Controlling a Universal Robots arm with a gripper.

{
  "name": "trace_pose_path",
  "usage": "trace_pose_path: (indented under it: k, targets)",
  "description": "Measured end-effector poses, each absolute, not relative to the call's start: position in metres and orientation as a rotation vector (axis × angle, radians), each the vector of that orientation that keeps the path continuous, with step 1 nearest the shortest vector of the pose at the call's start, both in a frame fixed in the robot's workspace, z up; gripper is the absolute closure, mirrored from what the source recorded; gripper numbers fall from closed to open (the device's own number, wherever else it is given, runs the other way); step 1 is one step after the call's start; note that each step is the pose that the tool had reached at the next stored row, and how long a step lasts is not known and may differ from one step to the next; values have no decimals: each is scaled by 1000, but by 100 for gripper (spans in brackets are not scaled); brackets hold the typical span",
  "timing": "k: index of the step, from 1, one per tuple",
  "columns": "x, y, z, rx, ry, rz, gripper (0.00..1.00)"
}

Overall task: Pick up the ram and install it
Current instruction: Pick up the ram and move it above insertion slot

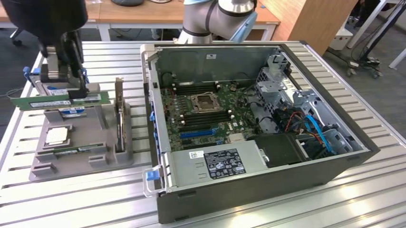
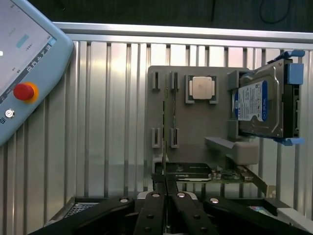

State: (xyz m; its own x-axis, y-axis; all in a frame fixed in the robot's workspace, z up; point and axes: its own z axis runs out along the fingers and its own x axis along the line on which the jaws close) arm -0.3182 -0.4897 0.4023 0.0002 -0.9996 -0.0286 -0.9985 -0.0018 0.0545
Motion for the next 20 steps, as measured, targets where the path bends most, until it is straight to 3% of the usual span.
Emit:
trace_pose_path:
  k: [20]
  targets:
    - [-234, -490, 402, 2208, -2205, -94, 89]
